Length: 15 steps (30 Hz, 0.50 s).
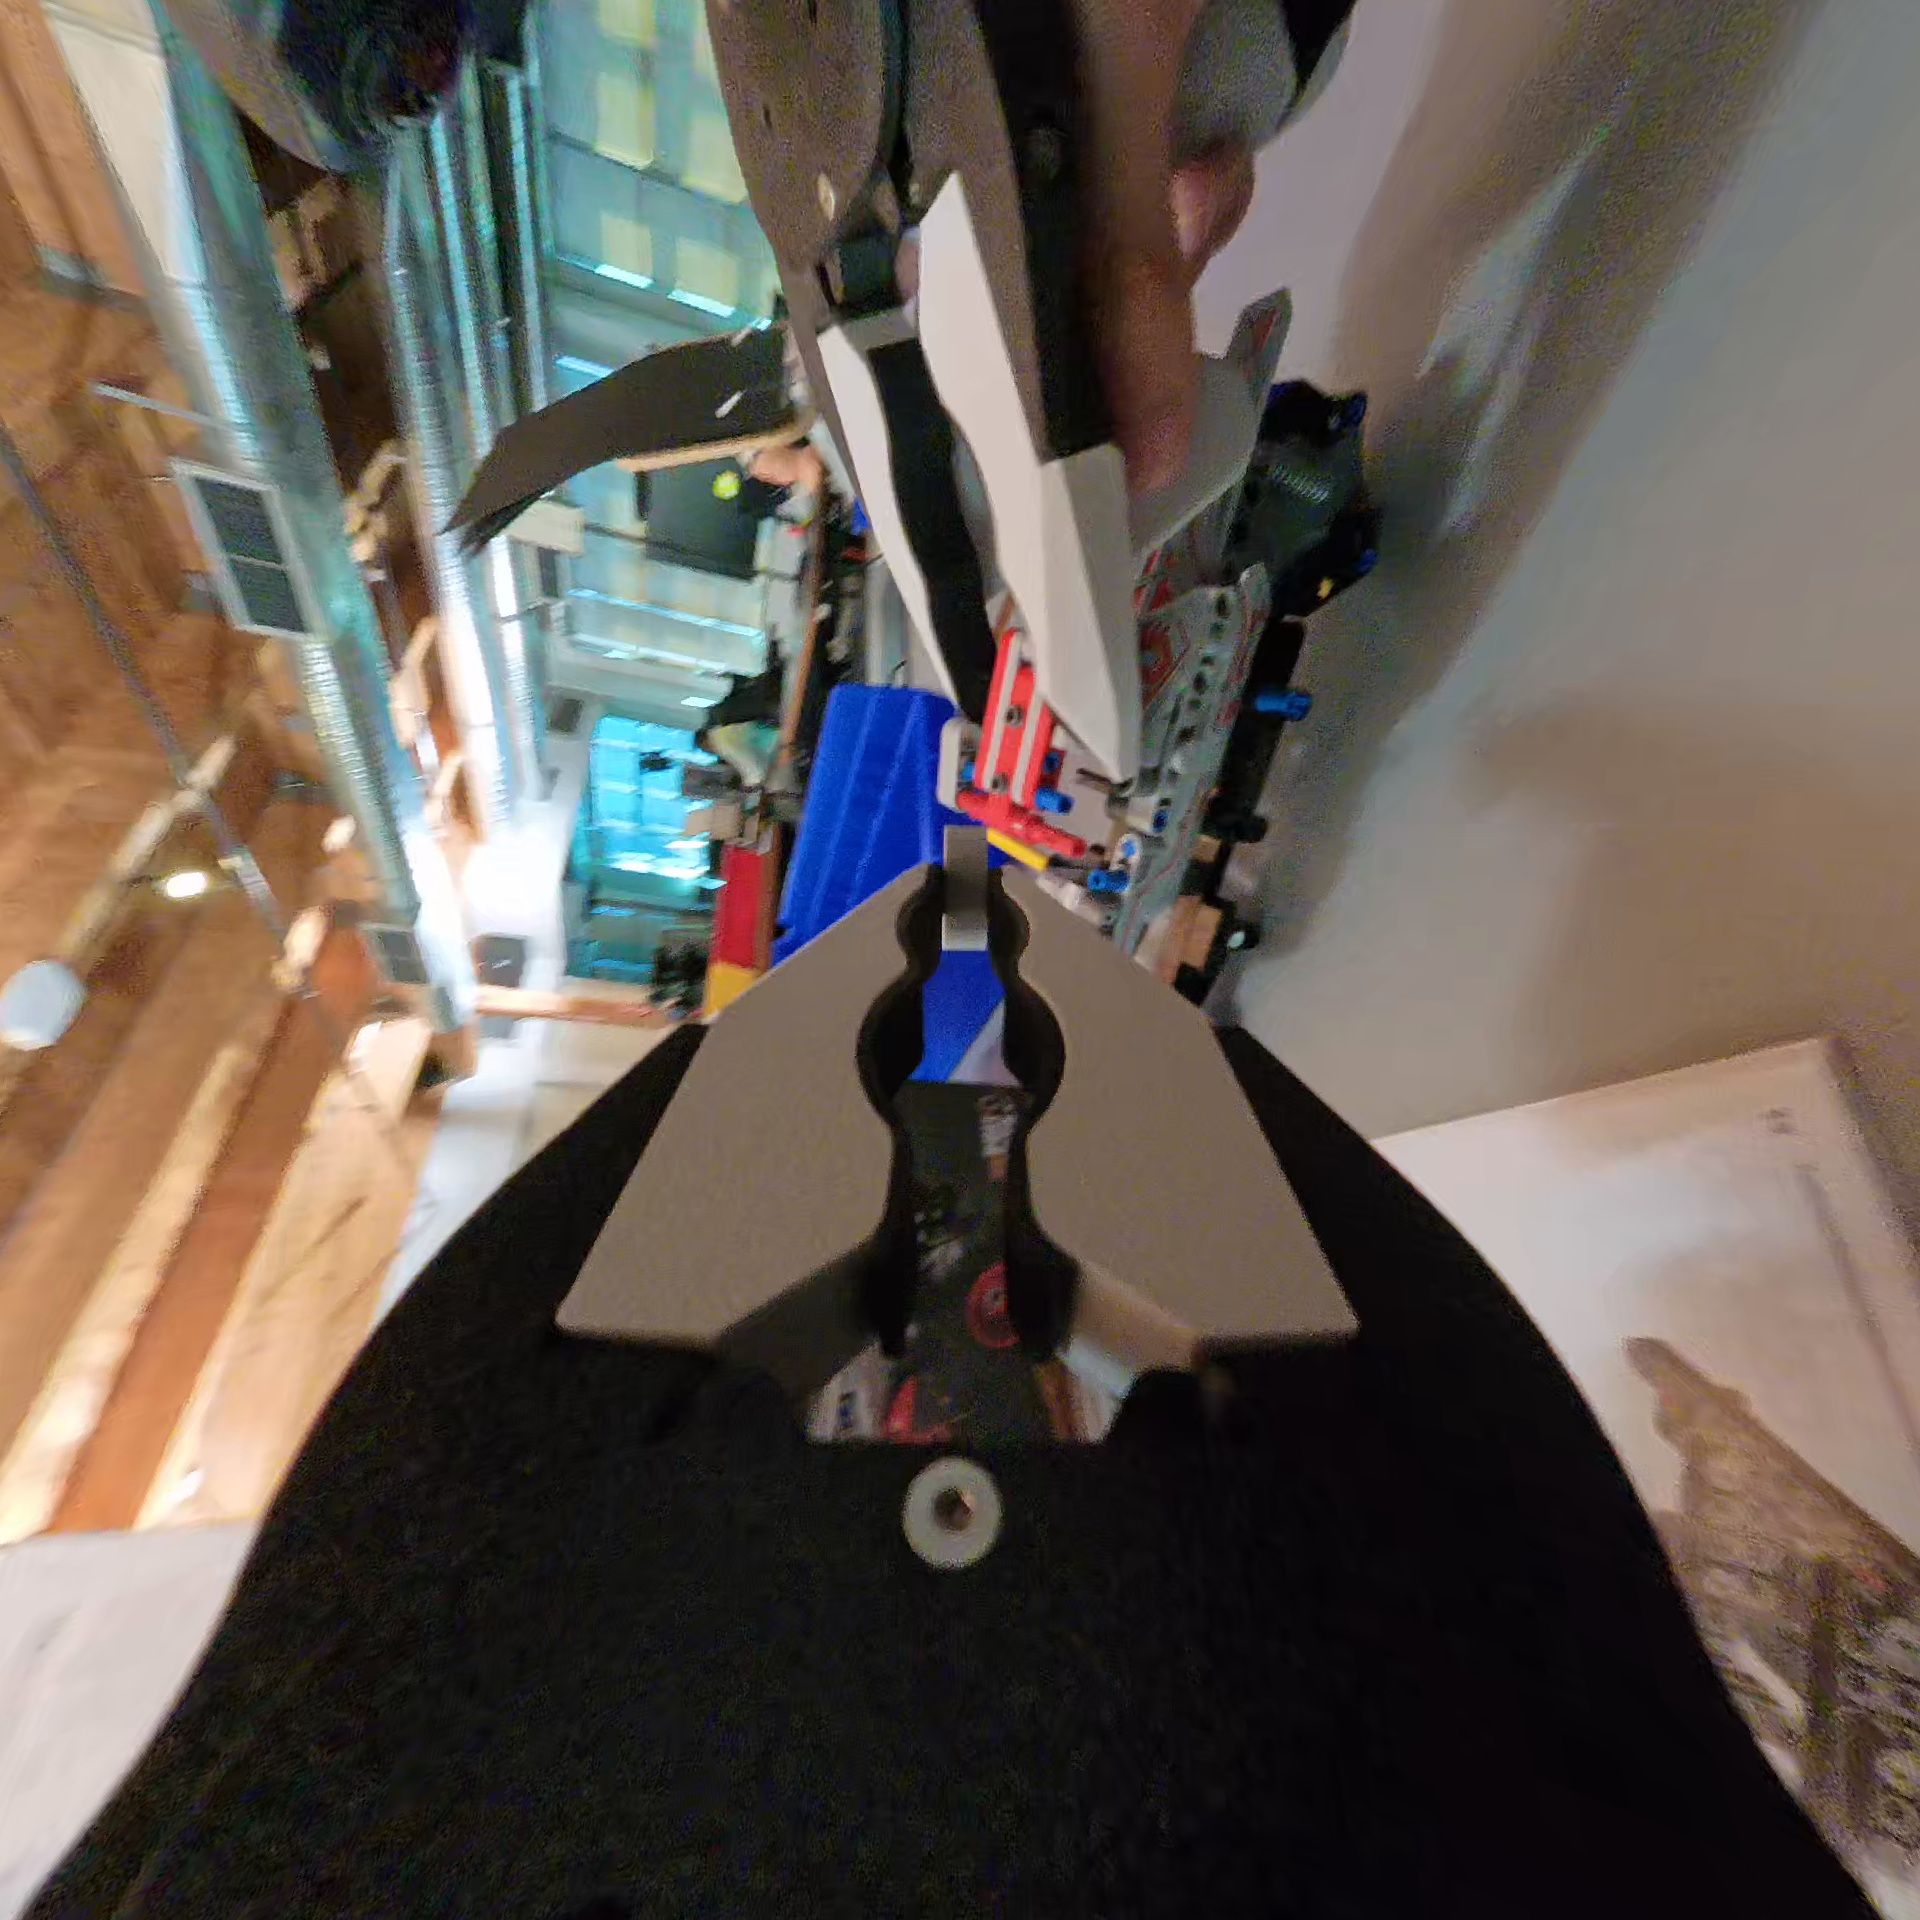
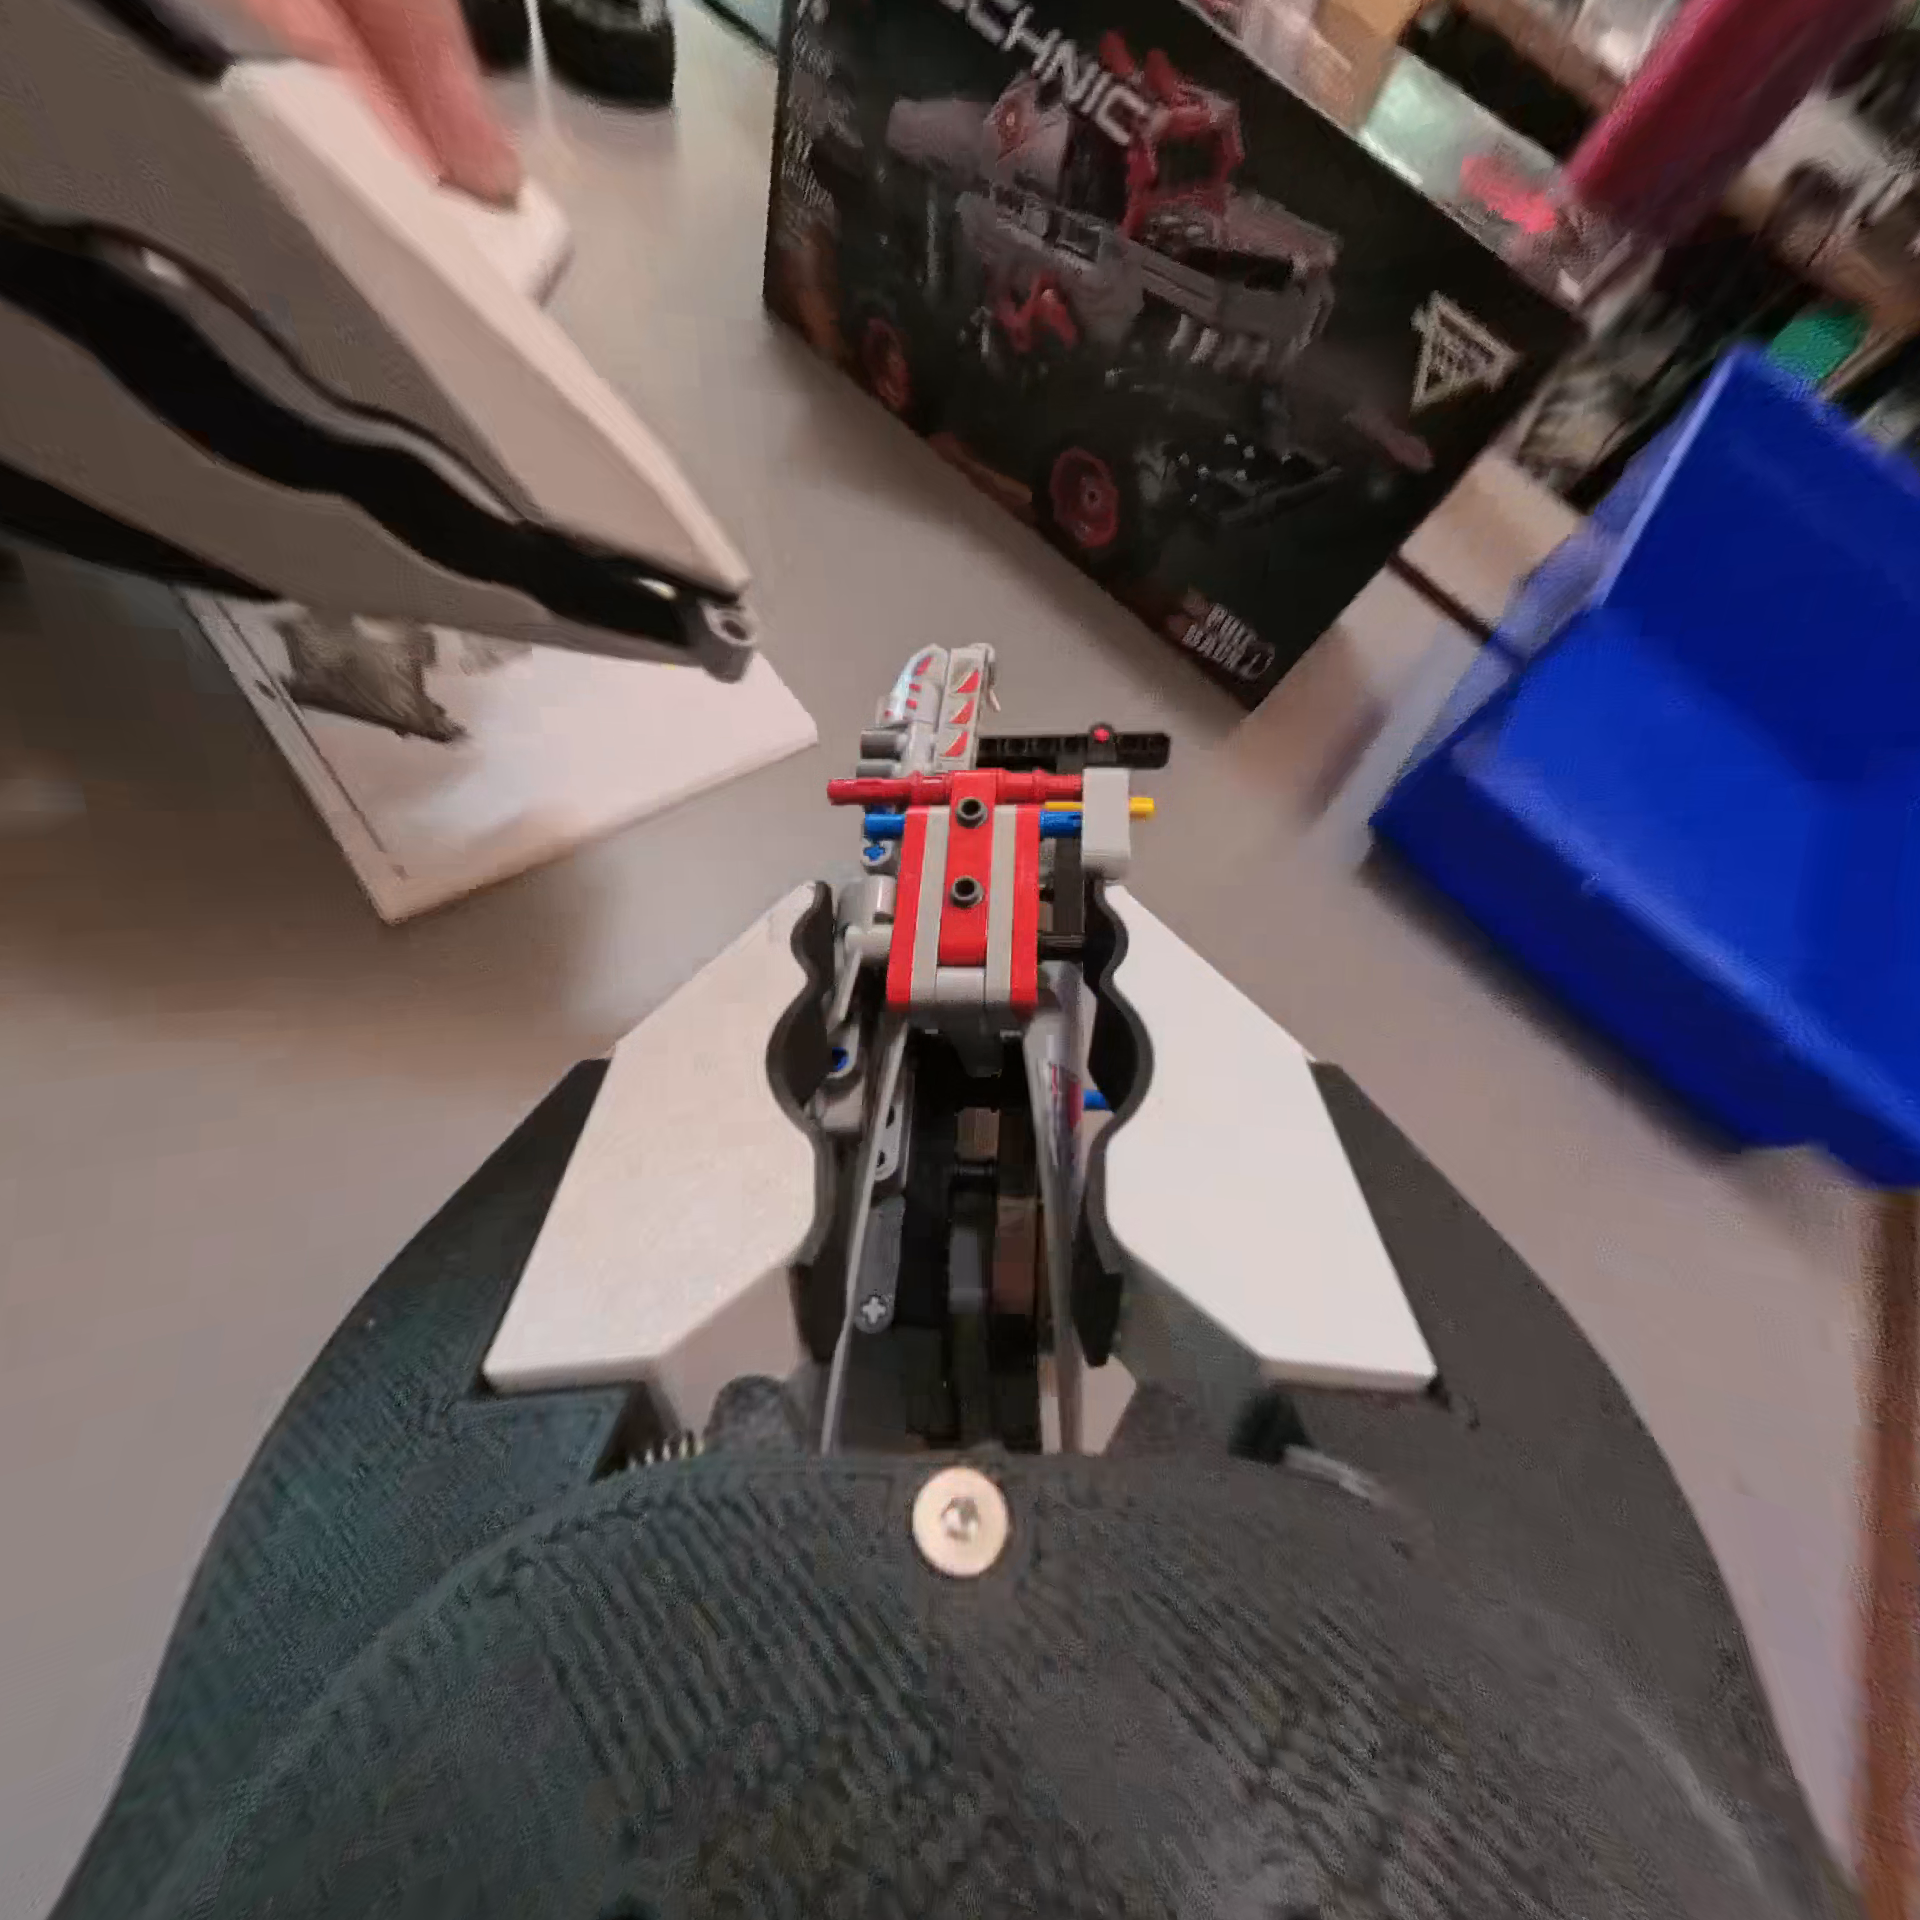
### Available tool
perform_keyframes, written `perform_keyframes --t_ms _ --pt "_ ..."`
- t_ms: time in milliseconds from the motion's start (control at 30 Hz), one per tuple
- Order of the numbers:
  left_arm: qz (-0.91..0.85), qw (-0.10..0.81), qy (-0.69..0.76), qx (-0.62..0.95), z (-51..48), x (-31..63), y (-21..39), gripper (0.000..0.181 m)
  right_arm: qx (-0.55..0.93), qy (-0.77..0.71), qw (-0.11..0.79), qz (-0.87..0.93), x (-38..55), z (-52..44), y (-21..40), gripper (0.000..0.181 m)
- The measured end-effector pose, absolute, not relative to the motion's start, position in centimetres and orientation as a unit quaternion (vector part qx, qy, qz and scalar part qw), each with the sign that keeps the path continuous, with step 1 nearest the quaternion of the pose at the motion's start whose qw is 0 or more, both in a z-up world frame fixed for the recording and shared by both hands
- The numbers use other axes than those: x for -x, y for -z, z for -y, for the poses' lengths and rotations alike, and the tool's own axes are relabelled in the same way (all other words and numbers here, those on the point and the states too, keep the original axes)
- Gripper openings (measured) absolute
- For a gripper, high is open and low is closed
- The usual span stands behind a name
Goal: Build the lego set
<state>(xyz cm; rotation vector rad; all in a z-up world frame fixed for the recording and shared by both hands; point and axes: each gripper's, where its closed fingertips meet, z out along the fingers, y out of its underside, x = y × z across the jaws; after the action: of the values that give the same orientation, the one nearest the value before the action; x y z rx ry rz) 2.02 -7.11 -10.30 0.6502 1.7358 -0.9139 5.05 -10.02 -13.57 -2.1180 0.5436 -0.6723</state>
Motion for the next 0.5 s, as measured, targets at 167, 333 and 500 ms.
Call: perform_keyframes --t_ms 167,333,500 --pt "-0.765 0.402 0.426 -0.267 7.4 -0.1 10.8 0.005 0.814 0.124 0.486 -0.294 -3.2 11.2 13.2 0.043" --pt "-0.789 0.327 0.456 -0.250 7.6 0.8 11.5 0.005 0.791 0.070 0.507 -0.336 -3.1 12.6 13.3 0.045" --pt "-0.805 0.253 0.485 -0.230 7.9 0.8 11.4 0.005 0.801 0.101 0.485 -0.335 -3.0 13.4 13.6 0.069"
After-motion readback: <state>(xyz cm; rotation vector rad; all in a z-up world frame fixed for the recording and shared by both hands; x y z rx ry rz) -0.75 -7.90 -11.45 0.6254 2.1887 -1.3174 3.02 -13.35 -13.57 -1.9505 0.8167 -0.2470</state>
